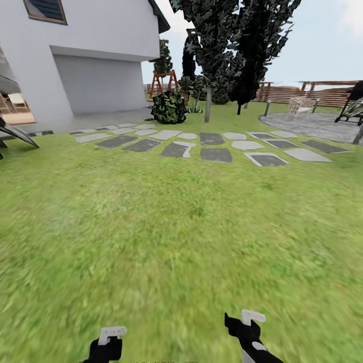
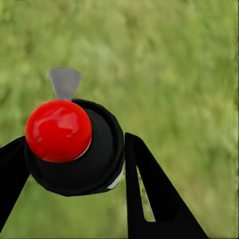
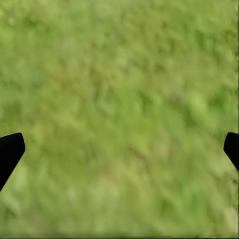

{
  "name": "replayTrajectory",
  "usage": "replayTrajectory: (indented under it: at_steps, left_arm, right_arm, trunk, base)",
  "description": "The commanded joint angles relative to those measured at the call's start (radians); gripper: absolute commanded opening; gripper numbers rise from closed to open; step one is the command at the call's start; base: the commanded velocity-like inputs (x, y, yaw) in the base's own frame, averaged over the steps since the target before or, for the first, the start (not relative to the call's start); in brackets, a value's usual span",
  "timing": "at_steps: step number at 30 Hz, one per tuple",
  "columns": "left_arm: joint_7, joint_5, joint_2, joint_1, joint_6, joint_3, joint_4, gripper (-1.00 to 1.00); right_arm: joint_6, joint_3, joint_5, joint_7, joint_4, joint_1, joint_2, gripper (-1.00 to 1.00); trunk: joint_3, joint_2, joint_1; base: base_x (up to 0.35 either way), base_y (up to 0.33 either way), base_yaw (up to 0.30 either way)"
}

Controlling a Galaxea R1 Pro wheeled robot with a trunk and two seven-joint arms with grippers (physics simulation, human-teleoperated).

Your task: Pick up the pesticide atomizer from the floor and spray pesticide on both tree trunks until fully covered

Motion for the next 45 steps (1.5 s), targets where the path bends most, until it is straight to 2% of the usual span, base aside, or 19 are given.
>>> replayTrajectory:
  at_steps: [1,45]
  left_arm:
    - [0.0,0.0,0.0,0.0,-0.001,0.0,0.0,-1.0]
    - [0.0,0.0,-0.001,0.0,0.0,0.0,0.0,-1.0]
  right_arm:
    - [0.0,0.0,0.0,0.0,0.0,0.0,0.0,1.0]
    - [0.0,0.0,0.0,0.0,0.0,0.0,0.0,1.0]
  trunk:
    - [0.0,0.0,0.0]
    - [0.0,0.0,0.0]
  base:
    - [-0.124,-0.274,-0.3]
    - [-0.101,-0.274,-0.3]
